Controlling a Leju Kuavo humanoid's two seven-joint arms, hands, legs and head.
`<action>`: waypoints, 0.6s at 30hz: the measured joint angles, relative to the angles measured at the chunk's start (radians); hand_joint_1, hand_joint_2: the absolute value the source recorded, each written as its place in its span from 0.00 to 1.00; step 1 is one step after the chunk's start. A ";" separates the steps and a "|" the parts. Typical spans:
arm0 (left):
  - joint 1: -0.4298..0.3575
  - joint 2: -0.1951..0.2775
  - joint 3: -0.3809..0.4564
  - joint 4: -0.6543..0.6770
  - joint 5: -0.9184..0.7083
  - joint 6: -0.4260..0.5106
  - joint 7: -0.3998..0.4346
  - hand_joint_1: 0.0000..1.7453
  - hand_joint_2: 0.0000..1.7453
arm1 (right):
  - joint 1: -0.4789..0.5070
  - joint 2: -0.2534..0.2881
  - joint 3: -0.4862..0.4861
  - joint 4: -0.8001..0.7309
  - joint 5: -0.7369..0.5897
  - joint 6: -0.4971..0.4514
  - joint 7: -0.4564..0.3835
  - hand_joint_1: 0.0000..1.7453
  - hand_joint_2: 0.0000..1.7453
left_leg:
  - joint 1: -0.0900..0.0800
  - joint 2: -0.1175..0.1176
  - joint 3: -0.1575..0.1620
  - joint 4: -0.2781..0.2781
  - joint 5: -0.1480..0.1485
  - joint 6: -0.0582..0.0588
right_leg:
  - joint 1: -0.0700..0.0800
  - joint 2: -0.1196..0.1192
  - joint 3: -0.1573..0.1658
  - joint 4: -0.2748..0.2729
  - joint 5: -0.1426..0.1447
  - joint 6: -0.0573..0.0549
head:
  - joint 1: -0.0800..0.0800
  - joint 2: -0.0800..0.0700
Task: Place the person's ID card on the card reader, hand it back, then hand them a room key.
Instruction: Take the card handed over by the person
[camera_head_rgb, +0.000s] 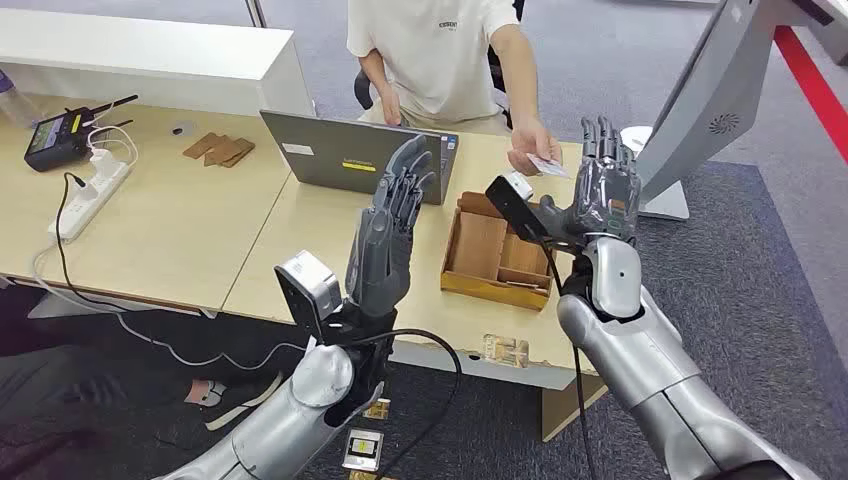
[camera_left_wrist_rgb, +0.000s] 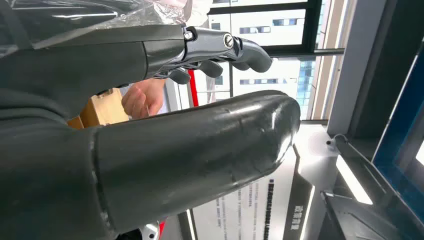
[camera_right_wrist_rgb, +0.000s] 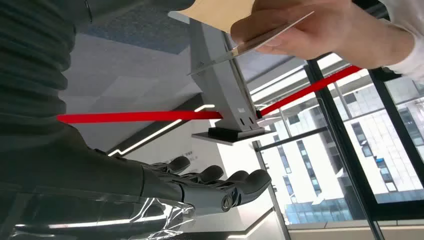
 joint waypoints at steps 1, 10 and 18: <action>0.000 -0.001 0.000 0.002 0.000 0.000 0.000 0.00 0.00 | -0.003 0.002 0.001 0.011 -0.005 0.002 -0.001 0.00 1.00 | 0.000 0.000 0.000 0.000 0.000 0.000 | 0.000 0.000 0.000 0.000 0.000 0.000 | 0.000 0.000; -0.001 -0.008 -0.002 0.020 -0.001 -0.009 -0.001 0.00 0.00 | -0.037 0.015 0.012 0.132 -0.054 0.020 -0.008 0.00 1.00 | 0.000 0.000 0.000 0.000 0.000 0.000 | 0.000 0.000 0.000 0.000 0.000 0.000 | 0.000 0.000; -0.002 -0.010 -0.005 0.033 0.001 -0.010 -0.004 0.00 0.00 | -0.045 0.027 0.016 0.174 -0.083 0.010 -0.033 1.00 1.00 | 0.000 0.000 0.000 0.000 0.000 0.000 | 0.000 0.000 0.000 0.000 0.000 0.000 | 0.000 0.000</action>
